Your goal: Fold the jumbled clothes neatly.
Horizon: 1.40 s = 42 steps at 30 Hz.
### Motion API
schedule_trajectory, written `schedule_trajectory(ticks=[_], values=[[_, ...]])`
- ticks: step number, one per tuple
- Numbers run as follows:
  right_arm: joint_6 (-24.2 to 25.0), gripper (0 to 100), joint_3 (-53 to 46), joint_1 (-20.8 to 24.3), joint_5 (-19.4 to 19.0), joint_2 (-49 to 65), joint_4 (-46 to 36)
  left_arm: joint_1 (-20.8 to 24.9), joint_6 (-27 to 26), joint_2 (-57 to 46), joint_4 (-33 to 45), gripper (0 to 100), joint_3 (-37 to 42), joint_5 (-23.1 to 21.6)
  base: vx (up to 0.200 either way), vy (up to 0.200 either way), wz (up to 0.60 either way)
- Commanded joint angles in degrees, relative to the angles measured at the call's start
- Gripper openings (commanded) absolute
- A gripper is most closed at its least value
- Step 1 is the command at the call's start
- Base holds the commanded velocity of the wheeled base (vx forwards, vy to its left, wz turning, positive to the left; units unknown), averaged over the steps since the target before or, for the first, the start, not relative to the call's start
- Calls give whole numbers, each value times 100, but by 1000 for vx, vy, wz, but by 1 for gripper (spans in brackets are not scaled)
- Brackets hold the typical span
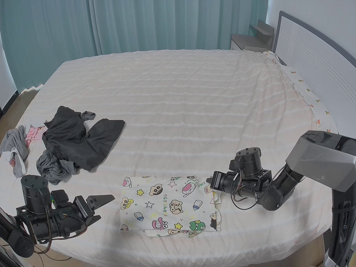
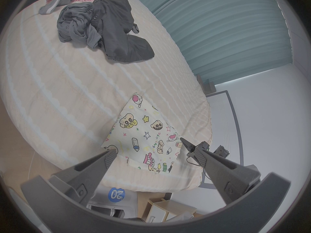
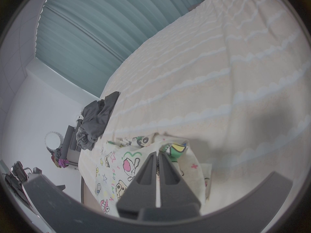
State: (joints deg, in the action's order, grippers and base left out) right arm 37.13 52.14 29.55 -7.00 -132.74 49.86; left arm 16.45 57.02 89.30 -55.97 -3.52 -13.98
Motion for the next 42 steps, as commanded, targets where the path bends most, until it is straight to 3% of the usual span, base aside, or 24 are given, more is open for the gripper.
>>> schedule_trajectory(ticks=[1,31,32,39,42], values=[[-4,0,-28,-90,41,135,6,-1,3,0,-2,100,1,1,0,0,0],[-39,0,-46,-415,164,-85,-3,-10,3,0,-2,100,1,1,0,0,0],[-31,100,-37,-415,164,-94,-3,-1,3,0,-2,100,1,1,0,0,0],[-13,100,-143,-424,172,82,6,-1,3,9,-2,100,1,1,0,0,0],[22,100,-714,-371,128,495,6,-10,3,0,-2,100,1,1,0,0,0]])
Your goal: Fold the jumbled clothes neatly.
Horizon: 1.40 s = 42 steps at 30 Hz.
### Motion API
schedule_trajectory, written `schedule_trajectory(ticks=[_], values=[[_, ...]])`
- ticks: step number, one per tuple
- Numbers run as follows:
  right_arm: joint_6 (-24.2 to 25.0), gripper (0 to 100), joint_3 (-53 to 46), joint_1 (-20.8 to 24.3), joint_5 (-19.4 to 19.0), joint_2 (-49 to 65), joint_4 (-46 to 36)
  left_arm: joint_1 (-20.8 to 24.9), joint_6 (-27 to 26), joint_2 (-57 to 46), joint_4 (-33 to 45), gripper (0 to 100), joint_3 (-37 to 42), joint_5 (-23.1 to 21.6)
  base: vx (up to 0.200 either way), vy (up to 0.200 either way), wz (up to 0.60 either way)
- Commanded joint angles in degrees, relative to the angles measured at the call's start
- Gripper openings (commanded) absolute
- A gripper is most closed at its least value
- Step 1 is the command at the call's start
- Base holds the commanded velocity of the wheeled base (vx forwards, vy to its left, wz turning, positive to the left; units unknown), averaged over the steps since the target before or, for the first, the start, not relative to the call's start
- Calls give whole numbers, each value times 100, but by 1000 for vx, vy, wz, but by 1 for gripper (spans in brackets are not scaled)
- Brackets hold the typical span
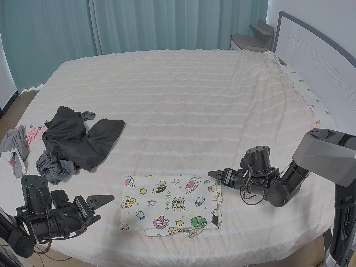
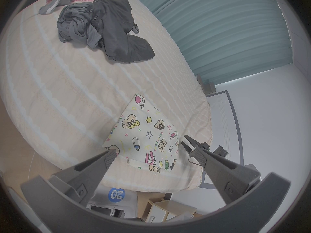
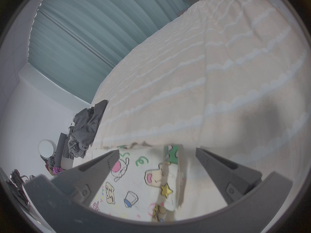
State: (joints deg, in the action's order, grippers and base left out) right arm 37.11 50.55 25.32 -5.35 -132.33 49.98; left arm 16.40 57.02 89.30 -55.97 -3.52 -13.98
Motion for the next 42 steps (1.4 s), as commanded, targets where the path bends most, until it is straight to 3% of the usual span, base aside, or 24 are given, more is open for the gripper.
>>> schedule_trajectory(ticks=[1,9,23,24,35,42], values=[[25,100,-555,52,-36,454,-6,-5,3,0,-2,100,1,1,0,0,0],[-37,100,-1768,448,-186,840,258,4,3,0,-2,100,10,1,0,0,0],[-169,100,-1803,1133,-186,304,425,4,3,0,-2,100,10,1,0,0,0],[-309,0,-1786,1142,-186,243,433,4,3,0,-2,100,10,1,0,0,0],[-353,0,-2129,1063,-177,533,442,-5,3,9,-2,100,1,1,0,0,0],[-362,0,-2384,738,-221,823,407,4,3,18,-2,100,10,1,0,0,0]])
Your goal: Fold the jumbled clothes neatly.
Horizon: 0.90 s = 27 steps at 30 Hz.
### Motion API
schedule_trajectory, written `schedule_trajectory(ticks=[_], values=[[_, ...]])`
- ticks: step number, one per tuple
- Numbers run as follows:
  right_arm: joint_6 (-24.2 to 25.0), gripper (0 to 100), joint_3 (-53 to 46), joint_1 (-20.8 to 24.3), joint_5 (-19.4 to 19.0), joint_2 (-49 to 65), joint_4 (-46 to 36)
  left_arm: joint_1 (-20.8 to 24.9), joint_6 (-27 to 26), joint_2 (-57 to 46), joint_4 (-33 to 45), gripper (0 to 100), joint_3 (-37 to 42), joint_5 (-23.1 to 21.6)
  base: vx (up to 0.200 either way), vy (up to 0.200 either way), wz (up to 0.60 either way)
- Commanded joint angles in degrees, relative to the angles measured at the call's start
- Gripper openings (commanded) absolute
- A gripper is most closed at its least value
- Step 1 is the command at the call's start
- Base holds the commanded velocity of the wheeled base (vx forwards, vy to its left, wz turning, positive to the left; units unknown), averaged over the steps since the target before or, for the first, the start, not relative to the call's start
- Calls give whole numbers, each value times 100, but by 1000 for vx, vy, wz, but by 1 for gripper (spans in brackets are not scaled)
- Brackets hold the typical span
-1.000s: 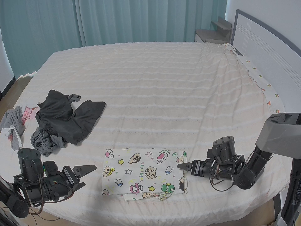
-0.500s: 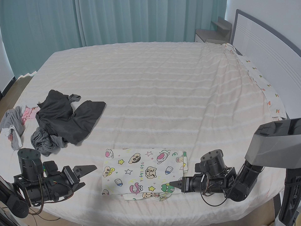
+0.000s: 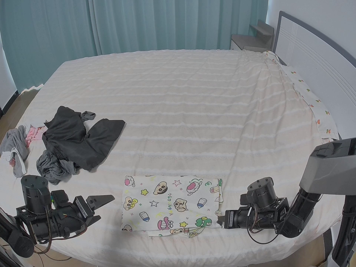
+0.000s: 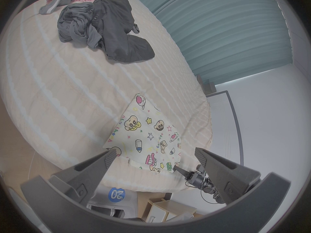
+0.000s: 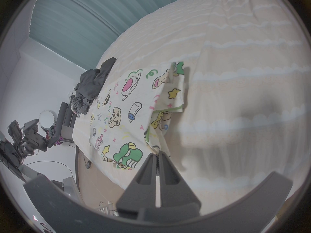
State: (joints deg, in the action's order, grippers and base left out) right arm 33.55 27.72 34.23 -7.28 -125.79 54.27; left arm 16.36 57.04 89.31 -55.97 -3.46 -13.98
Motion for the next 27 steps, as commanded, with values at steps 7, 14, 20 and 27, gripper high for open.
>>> schedule_trajectory(ticks=[7,14,20,27], values=[[-6,0,-153,-127,-90,117,-66,-1,-9,69,-2,100,-5,1,0,0,0],[-103,0,-135,-110,-81,125,-488,-1,-9,227,-2,100,-41,10,0,0,0],[-182,100,-215,-162,-81,266,-426,-80,-26,526,-20,100,-190,45,0,0,0],[-103,100,-12,-619,-494,196,541,-107,-492,1581,-11,100,-1130,308,0,0,0]])
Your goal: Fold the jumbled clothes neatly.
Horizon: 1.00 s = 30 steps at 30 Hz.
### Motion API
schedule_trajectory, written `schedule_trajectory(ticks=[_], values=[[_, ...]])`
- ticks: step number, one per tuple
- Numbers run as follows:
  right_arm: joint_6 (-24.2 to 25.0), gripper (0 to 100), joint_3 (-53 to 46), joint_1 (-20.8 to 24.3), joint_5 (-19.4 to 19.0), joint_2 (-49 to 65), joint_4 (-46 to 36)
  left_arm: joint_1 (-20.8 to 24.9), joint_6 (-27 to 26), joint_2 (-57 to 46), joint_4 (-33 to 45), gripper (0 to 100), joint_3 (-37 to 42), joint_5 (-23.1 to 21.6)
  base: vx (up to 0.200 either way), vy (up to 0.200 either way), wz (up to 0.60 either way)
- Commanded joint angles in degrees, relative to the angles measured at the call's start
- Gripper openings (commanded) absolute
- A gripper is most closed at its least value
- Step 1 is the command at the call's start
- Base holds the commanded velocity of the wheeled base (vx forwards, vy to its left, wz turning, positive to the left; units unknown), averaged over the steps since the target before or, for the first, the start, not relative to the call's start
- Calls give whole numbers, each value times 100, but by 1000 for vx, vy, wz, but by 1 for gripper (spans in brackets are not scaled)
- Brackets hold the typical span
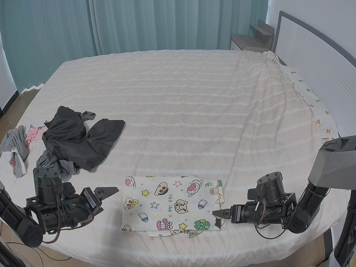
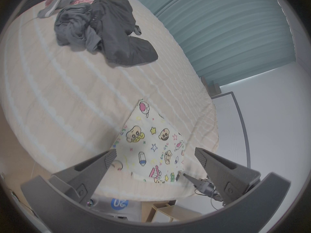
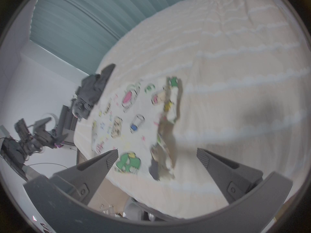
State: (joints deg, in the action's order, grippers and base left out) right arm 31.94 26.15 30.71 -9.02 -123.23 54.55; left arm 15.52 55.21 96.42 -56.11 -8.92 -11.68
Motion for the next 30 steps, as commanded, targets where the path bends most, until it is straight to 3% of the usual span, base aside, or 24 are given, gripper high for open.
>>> schedule_trajectory(ticks=[1,4,10,30], values=[[58,100,162,-267,-407,-166,644,-31,-520,1081,4,100,-681,78,0,0,0],[40,100,347,-241,-416,-553,846,-40,-1276,1679,-5,100,-716,34,0,0,0],[-4,100,910,-258,-416,-930,811,74,-1821,2417,-163,100,-927,60,0,0,0],[49,100,1050,-144,-434,-1247,1093,48,-1724,3533,-1095,100,-1569,104,0,0,0]])
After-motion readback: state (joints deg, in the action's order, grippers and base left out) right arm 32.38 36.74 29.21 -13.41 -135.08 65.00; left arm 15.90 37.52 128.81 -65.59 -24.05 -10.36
